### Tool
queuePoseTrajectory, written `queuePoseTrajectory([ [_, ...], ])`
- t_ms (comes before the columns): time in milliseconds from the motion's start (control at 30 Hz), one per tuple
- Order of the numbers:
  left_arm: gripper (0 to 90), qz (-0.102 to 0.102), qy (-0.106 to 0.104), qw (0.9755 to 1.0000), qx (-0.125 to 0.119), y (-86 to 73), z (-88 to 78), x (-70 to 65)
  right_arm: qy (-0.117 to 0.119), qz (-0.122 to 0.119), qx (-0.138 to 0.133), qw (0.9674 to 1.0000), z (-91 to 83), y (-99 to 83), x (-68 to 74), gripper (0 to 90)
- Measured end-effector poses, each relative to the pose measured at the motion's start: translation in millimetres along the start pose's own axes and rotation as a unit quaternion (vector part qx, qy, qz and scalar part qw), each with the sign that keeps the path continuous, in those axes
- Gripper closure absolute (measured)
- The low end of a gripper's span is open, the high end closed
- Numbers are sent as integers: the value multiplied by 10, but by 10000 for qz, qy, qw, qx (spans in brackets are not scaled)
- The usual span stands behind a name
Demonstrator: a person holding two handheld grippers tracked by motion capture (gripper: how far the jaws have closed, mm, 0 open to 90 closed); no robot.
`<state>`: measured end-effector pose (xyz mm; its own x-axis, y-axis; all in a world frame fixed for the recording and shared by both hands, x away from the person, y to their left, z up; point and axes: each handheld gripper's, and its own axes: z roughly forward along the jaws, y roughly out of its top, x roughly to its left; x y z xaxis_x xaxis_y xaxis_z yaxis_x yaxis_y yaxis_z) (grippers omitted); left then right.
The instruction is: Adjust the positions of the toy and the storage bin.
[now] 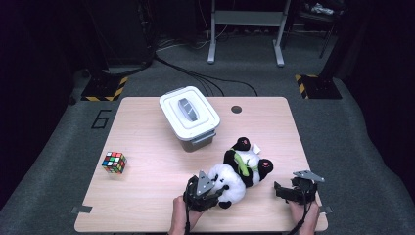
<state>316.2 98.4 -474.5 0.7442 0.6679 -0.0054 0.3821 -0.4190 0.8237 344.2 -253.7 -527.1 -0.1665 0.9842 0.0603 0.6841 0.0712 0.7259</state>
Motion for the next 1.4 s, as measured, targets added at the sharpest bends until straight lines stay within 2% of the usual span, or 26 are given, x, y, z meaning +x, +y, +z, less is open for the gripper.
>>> queuePoseTrajectory([
  [67, 600, 7, -78, 10000, 9, 1, -16, 33, -7, 0, -4, 10000, 0, 0, 1, 34],
  [100, 600, 5, -252, 9997, 27, -6, -47, 120, -6, 0, -6, 10000, 0, -1, 1, 34],
  [133, 600, 60, -326, 9994, 35, -14, -72, 168, -5, 4, -6, 10000, 0, -1, 0, 35],
  [167, 601, -3, -423, 9991, 66, -27, -94, 211, -5, 6, -7, 10000, 0, 0, 0, 35],
  [300, 602, -41, -753, 9971, 133, -100, -238, 414, -11, -12, -3, 10000, 2, 1, 2, 34],
  [367, 601, -53, -806, 9966, 180, -145, -328, 504, -13, -14, -1, 10000, 2, 1, 2, 34],
  [400, 599, -53, -806, 9966, 180, -145, -328, 504, -13, -14, -1, 10000, 2, 1, 2, 34],
  [467, 597, 11, -887, 9958, 239, -211, -447, 629, -21, -2, 8, 10000, 2, 1, 7, 34],
  [600, 568, -55, -1015, 9941, 369, -296, -601, 763, -33, -22, 8, 10000, 5, 2, 9, 35],
  [633, 541, -112, -983, 9944, 378, -304, -615, 774, -38, -28, 10, 10000, 5, 3, 10, 34],
  [667, 504, -202, -1003, 9940, 392, -307, -622, 756, -44, -34, 14, 10000, 6, 3, 11, 34],
  [733, 402, -272, -844, 9953, 390, -267, -646, 700, -59, -36, 20, 10000, 8, 5, 15, 34],
  [833, 295, -429, -687, 9966, 158, -174, -700, 609, -50, -27, 17, 10000, 7, 4, 12, 35],
  [900, 220, -439, -502, 9978, 18, -83, -713, 523, -55, -32, 22, 10000, 7, 5, 13, 35],
  [1000, 150, -417, -355, 9985, -44, 47, -673, 373, -58, -31, 23, 10000, 7, 4, 15, 35],
  [1233, 118, -448, -324, 9984, -88, 284, -470, 155, -63, -28, 19, 10000, 4, 2, 14, 38],
  [1367, 137, -622, -344, 9973, -158, 373, -347, 99, -69, 9, 14, 10000, 1, -1, 16, 41],
  [1400, 152, -626, -290, 9975, -169, 390, -316, 87, -68, 10, 12, 10000, 1, -1, 15, 41],
])
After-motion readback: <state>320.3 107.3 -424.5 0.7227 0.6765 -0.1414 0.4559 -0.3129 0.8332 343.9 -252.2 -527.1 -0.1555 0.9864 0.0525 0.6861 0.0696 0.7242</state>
